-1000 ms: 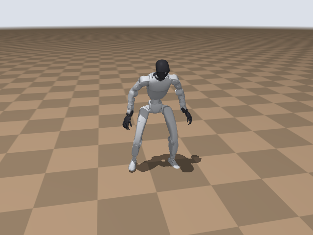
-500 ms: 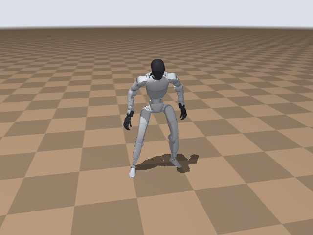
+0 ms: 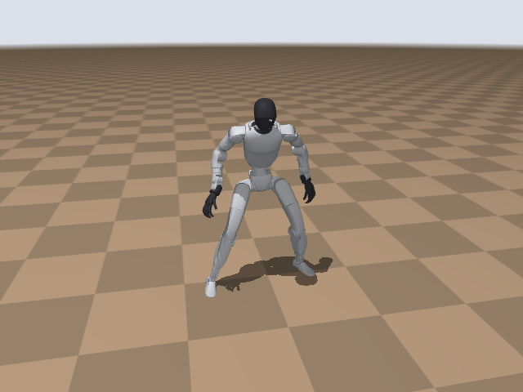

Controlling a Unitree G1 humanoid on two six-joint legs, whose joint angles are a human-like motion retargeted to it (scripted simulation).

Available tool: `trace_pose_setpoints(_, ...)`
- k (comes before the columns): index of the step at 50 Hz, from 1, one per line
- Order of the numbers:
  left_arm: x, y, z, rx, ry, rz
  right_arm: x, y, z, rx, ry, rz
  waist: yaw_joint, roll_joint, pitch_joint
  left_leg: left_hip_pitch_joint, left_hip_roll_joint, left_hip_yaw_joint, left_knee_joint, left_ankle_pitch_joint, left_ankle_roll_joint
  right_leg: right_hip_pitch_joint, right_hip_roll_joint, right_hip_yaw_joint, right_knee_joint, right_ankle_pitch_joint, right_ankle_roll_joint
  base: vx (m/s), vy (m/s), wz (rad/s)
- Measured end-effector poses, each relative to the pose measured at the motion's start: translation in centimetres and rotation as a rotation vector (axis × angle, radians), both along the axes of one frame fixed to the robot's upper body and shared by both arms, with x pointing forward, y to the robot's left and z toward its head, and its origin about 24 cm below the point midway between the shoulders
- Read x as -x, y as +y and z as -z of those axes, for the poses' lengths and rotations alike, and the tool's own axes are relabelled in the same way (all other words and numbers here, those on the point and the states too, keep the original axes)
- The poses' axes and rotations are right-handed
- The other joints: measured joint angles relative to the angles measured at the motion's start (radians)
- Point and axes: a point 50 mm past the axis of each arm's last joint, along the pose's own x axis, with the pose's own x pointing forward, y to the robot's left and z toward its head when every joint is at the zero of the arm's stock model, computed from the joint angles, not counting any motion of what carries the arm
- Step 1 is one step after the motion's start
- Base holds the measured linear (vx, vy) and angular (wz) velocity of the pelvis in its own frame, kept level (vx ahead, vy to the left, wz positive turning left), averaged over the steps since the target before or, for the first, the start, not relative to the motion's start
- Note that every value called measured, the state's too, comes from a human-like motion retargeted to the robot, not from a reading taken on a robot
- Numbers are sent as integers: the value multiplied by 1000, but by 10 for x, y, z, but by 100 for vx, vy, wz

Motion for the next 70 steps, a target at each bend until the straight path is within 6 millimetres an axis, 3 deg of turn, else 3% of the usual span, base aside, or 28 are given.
trace_pose_setpoints(3, -27, 6, -11, -39, -67, 14, 29, -12, 19, -5, 120, 37, -13, -11, 0, -41, -46, 20, 62, 2, -48, -8, -71, -22, 28, -59, -14, -10, 62, 36)
trace_pose_setpoints(5, -50, 8, -21, -62, -142, 21, 45, -18, 28, -2, 172, 47, -21, 18, 0, -97, -54, 19, 131, -20, -76, -63, -107, -91, 167, -132, -48, -10, 56, 66)
trace_pose_setpoints(8, -79, 1, -34, -45, -272, -41, 57, -27, 37, 39, 257, 44, -1, 77, 0, -94, -104, 22, 40, 4, -31, -140, -108, -190, 390, -215, -108, -11, 45, 32)
trace_pose_setpoints(10, -82, -4, -35, -15, -313, -78, 55, -23, 40, 72, 268, -17, 21, 106, 0, -99, -99, 44, 44, 11, -22, -175, -42, -216, 531, -259, -109, -4, 33, -30)
trace_pose_setpoints(12, -71, -7, -31, 6, -323, -119, 44, -15, 39, 72, 238, -62, 36, 106, 0, -66, -116, 78, -16, 41, -32, -149, 49, -245, 526, -258, -76, -3, 24, -49)
trace_pose_setpoints(15, -41, -12, -18, 18, -236, -105, 26, 0, 32, 147, 219, -178, 50, 60, 0, -63, -163, 111, -21, 82, -71, -44, 147, -320, 316, -213, -5, -5, 15, -36)
trace_pose_setpoints(18, -8, -16, -5, 22, -106, -55, 5, 20, 21, 119, 134, -220, 68, 6, 0, -155, -156, 69, 153, 130, -147, 7, 127, -360, 182, -182, -96, -7, 12, -29)
trace_pose_setpoints(20, 12, -21, 3, 40, -33, -29, -5, 31, 12, 102, 76, -252, 64, -11, 0, -212, -140, 23, 269, 126, -165, -37, 96, -336, 248, -146, -86, -5, 17, -8)
trace_pose_setpoints(24, 36, -29, 12, 51, 47, -6, -12, 43, 4, 56, 11, -280, 97, -54, 0, -178, -36, 73, 342, -12, -92, -23, 94, -304, 187, -126, -47, -6, 19, -60)
trace_pose_setpoints(27, 43, -34, 15, 62, 66, 5, -10, 39, 3, 28, 1, -258, 98, -63, 0, -83, -18, 43, 193, -88, -32, -35, 108, -277, 187, -114, -36, -7, 26, -54)
trace_pose_setpoints(30, 43, -40, 16, 55, 68, 80, 3, 28, 1, 18, -16, -229, 60, -52, 0, 3, -50, -72, -22, -51, -28, -73, 114, -279, 275, -146, -21, -7, 27, 0)
trace_pose_setpoints(32, 34, -40, 14, 30, 59, 156, 18, 17, -3, 37, -23, -203, 35, -52, 0, -35, -49, -99, 11, -42, -41, -136, 84, -297, 387, -142, -13, -10, 21, 46)
trace_pose_setpoints(35, 9, -31, 7, -29, 0, 199, 39, 1, -10, 116, -14, -180, 21, -41, 0, -138, -43, -131, 115, -38, -108, -260, 8, -334, 592, -148, -33, -12, 13, 57)
trace_pose_setpoints(38, -22, -20, -5, -73, -112, 99, 47, -8, -16, 223, -1, -186, 22, 4, 0, -211, -36, -171, 127, -10, -92, -372, -13, -315, 769, -266, -79, -7, 0, 36)
trace_pose_setpoints(42, -31, -9, -14, -82, -224, -93, 43, -20, -17, 292, 20, -149, 22, 49, 0, -195, -20, -198, 56, 45, -53, -385, -37, -291, 859, -366, -159, 0, -17, 20)
trace_pose_setpoints(45, -17, -20, -9, -16, -238, -172, 35, -25, -15, 262, 0, -76, 7, 54, 0, -146, -28, -196, -41, 108, -67, -281, -64, -323, 684, -375, -144, 5, -31, 33)
trace_pose_setpoints(48, 13, -41, 4, 98, -162, -208, 23, -20, -13, 208, -32, -28, 40, 23, 0, -115, -8, -158, -60, 159, -90, -136, -15, -350, 337, -198, -76, 6, -44, -35)
trace_pose_setpoints(50, 35, -56, 15, 168, -72, -204, 17, -15, -11, 174, -44, -27, 93, 14, 0, -100, 37, -122, -43, 199, -75, -126, 22, -344, 306, -133, -82, 4, -48, -84)
trace_pose_setpoints(52, 56, -67, 24, 204, 14, -192, 9, -6, -11, 153, -64, -55, 113, 5, 0, -112, 98, -34, 24, 202, -40, -136, 46, -356, 335, -129, -45, 2, -47, -53)
trace_pose_setpoints(55, 76, -68, 29, 183, 97, -166, 2, 3, -16, 89, -116, -66, 120, -44, 0, -135, 139, 126, 218, 28, 10, -97, 74, -375, 279, -155, -41, 1, -43, -26)
trace_pose_setpoints(57, 80, -64, 30, 155, 126, -133, 7, 9, -12, 28, -107, -81, 118, -68, 0, -150, 80, 124, 314, -84, 2, -77, 100, -376, 245, -142, -50, 1, -34, -16)
trace_pose_setpoints(60, 69, -54, 27, 107, 115, -79, 23, 16, 2, -36, -43, -111, 103, -87, 0, -158, -88, 7, 322, -130, -35, -59, 141, -389, 223, -84, -3, -1, -32, -4)
trace_pose_setpoints(62, 50, -43, 22, 70, 61, -70, 32, 18, 13, -36, 25, -136, 100, -78, 0, -120, -137, -51, 207, -119, -26, -89, 181, -383, 277, -57, 27, -5, -31, -16)
trace_pose_setpoints(65, 12, -28, 10, 50, -76, -127, 44, 15, 30, 12, 141, -165, 98, -44, 0, -98, -79, -83, 144, -123, 35, -185, 225, -322, 476, -76, 63, -5, -31, -10)
trace_pose_setpoints(67, -13, -21, 0, 69, -190, -224, 51, 12, 42, 56, 215, -157, 103, -23, 0, -144, -22, -124, 221, -100, -2, -235, 188, -317, 625, -163, 25, 1, -35, 4)
trace_pose_setpoints(70, -49, -20, -15, 139, -357, -372, 58, 3, 54, 114, 309, -128, 106, 7, 0, -168, 10, -175, 227, -77, -56, -251, 38, -373, 742, -271, -57, 4, -38, 32)
